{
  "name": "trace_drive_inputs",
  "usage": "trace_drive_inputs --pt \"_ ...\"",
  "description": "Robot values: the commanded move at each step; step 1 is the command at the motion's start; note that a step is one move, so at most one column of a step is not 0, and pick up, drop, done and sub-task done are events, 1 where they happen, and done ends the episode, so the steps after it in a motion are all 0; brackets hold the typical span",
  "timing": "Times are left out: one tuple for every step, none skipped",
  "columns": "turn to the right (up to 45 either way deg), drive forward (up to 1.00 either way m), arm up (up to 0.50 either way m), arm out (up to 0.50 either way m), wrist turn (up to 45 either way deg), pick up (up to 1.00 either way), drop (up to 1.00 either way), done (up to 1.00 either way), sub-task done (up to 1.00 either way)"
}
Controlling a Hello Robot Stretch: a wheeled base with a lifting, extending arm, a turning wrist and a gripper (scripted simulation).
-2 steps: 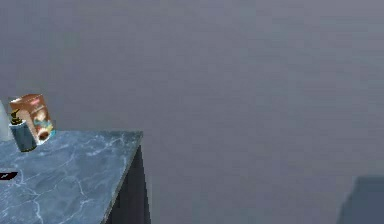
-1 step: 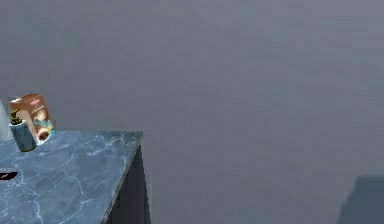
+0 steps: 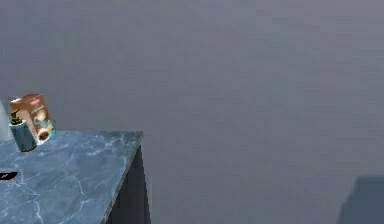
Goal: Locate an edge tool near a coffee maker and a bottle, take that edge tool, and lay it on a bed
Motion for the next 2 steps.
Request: trace_drive_inputs --pt "0.0 0.00 0.00 0.28 0.0 0.00 0.00 0.00 0.00" --pt "0.0 0.00 0.00 0.00 45.0 0.00 0.00 0.00 0.00"
